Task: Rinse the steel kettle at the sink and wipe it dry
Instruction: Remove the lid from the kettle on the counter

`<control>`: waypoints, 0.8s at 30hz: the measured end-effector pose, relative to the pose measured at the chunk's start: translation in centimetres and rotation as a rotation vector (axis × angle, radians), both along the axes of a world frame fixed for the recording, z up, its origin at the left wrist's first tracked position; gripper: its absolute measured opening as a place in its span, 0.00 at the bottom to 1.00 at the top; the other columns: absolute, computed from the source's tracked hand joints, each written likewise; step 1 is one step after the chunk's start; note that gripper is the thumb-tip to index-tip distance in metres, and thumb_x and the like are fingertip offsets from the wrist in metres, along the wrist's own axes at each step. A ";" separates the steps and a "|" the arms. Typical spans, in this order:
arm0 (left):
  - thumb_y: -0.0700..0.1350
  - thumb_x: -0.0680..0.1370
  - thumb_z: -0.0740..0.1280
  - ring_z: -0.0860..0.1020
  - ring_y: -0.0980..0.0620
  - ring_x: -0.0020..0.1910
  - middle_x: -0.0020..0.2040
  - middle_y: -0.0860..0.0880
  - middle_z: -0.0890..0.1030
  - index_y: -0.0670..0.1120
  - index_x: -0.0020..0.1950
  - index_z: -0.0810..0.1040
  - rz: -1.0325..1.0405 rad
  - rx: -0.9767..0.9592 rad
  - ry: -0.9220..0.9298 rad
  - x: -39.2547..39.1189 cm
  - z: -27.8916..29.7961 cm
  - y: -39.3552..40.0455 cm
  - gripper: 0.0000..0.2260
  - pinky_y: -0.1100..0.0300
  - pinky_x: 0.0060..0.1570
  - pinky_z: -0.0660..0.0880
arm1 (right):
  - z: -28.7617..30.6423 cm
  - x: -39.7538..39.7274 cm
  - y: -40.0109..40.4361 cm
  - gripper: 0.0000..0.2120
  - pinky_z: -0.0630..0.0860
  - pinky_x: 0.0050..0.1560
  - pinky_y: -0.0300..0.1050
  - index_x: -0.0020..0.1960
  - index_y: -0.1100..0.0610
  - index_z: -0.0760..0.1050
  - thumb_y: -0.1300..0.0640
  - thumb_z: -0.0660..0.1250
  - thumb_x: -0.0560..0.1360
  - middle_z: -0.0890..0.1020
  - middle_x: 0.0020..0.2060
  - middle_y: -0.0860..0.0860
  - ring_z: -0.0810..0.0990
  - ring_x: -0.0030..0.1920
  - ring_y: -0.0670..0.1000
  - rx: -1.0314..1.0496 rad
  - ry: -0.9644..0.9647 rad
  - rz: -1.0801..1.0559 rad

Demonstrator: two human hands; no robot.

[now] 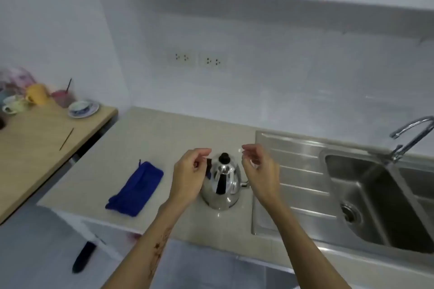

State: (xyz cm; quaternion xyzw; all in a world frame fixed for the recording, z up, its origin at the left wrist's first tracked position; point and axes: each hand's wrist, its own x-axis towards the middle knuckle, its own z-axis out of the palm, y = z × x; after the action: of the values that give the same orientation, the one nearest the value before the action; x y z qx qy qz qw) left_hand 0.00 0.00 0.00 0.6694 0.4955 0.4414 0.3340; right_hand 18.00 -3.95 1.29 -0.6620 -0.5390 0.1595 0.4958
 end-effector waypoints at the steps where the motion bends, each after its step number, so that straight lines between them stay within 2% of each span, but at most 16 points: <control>1: 0.35 0.80 0.63 0.77 0.64 0.52 0.57 0.51 0.81 0.46 0.62 0.80 -0.009 -0.029 0.023 -0.2 -0.7 0.6 0.14 0.78 0.49 0.71 | -0.8 -0.1 0.8 0.10 0.78 0.54 0.41 0.58 0.53 0.78 0.57 0.66 0.77 0.83 0.50 0.46 0.80 0.51 0.41 -0.032 -0.005 0.014; 3: 0.36 0.80 0.64 0.77 0.59 0.55 0.60 0.48 0.79 0.46 0.65 0.77 -0.030 -0.099 0.079 -0.4 -2.2 2.1 0.14 0.78 0.51 0.70 | -2.2 -0.4 2.7 0.14 0.77 0.57 0.46 0.61 0.54 0.76 0.52 0.67 0.77 0.82 0.55 0.48 0.79 0.56 0.47 -0.127 -0.066 0.036; 5: 0.39 0.81 0.63 0.75 0.55 0.60 0.64 0.47 0.76 0.45 0.68 0.74 -0.071 -0.156 0.135 -0.6 -3.8 4.0 0.15 0.76 0.53 0.69 | -3.6 -0.9 4.9 0.19 0.73 0.58 0.44 0.65 0.53 0.74 0.47 0.67 0.77 0.80 0.60 0.49 0.76 0.60 0.50 -0.236 -0.119 0.055; 9: 0.44 0.83 0.60 0.71 0.52 0.66 0.67 0.48 0.73 0.46 0.70 0.71 -0.146 -0.192 0.219 -0.8 -6.3 8.2 0.16 0.61 0.64 0.70 | -5.6 -2.0 8.0 0.21 0.70 0.50 0.41 0.66 0.53 0.71 0.45 0.66 0.77 0.79 0.58 0.51 0.75 0.58 0.51 -0.373 -0.254 0.082; 11: 0.47 0.83 0.58 0.74 0.51 0.61 0.62 0.48 0.76 0.47 0.65 0.75 -0.187 -0.222 0.266 -0.4 -7.4 10.4 0.12 0.59 0.61 0.73 | -6.4 -2.6 8.5 0.18 0.69 0.46 0.40 0.63 0.55 0.73 0.46 0.65 0.77 0.80 0.54 0.51 0.76 0.55 0.52 -0.369 -0.351 0.050; 13: 0.50 0.83 0.56 0.79 0.49 0.50 0.50 0.47 0.79 0.47 0.53 0.76 -0.231 -0.264 0.320 0.2 -8.2 11.9 0.11 0.59 0.49 0.77 | -7.2 -3.0 8.6 0.16 0.71 0.45 0.40 0.61 0.57 0.74 0.49 0.66 0.78 0.82 0.53 0.52 0.78 0.53 0.53 -0.319 -0.350 0.014; 15: 0.53 0.84 0.54 0.80 0.46 0.41 0.42 0.44 0.79 0.45 0.48 0.73 -0.278 -0.318 0.364 0.6 -8.9 12.7 0.14 0.55 0.41 0.78 | -7.8 -2.8 8.4 0.18 0.74 0.49 0.42 0.63 0.58 0.72 0.51 0.66 0.78 0.81 0.56 0.52 0.80 0.54 0.54 -0.293 -0.285 0.026; 18: 0.54 0.83 0.55 0.79 0.46 0.33 0.35 0.41 0.79 0.41 0.42 0.75 -0.299 -0.341 0.362 0.5 -9.8 13.2 0.21 0.51 0.35 0.77 | -8.2 -2.1 8.0 0.23 0.76 0.56 0.44 0.71 0.59 0.66 0.53 0.65 0.79 0.78 0.64 0.51 0.81 0.57 0.56 -0.303 -0.236 0.074; 19: 0.54 0.83 0.56 0.77 0.47 0.31 0.32 0.41 0.78 0.40 0.39 0.76 -0.297 -0.338 0.356 0.5 -10.0 13.4 0.22 0.52 0.33 0.75 | -8.2 -2.1 8.0 0.22 0.76 0.55 0.39 0.71 0.59 0.66 0.54 0.64 0.79 0.78 0.65 0.51 0.82 0.56 0.55 -0.310 -0.236 0.073; 21: 0.53 0.83 0.57 0.74 0.49 0.28 0.28 0.44 0.74 0.38 0.35 0.75 -0.291 -0.336 0.355 0.4 -10.2 13.7 0.24 0.53 0.30 0.72 | -8.0 -2.3 8.0 0.16 0.71 0.43 0.24 0.66 0.57 0.70 0.55 0.64 0.80 0.79 0.62 0.51 0.83 0.50 0.51 -0.299 -0.231 0.042; 24: 0.51 0.83 0.57 0.71 0.50 0.26 0.26 0.45 0.72 0.37 0.32 0.73 -0.271 -0.316 0.342 0.5 -10.3 13.9 0.25 0.55 0.29 0.69 | -7.9 -2.7 8.3 0.11 0.66 0.35 0.19 0.61 0.56 0.71 0.56 0.64 0.80 0.81 0.61 0.48 0.83 0.44 0.45 -0.272 -0.245 0.000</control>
State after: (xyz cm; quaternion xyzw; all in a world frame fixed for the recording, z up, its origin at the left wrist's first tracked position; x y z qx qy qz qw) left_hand 0.50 13.87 -10.30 0.7341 0.5131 0.1902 0.4019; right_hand 15.28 4.32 -6.61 -0.7373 -0.5690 0.1491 0.3324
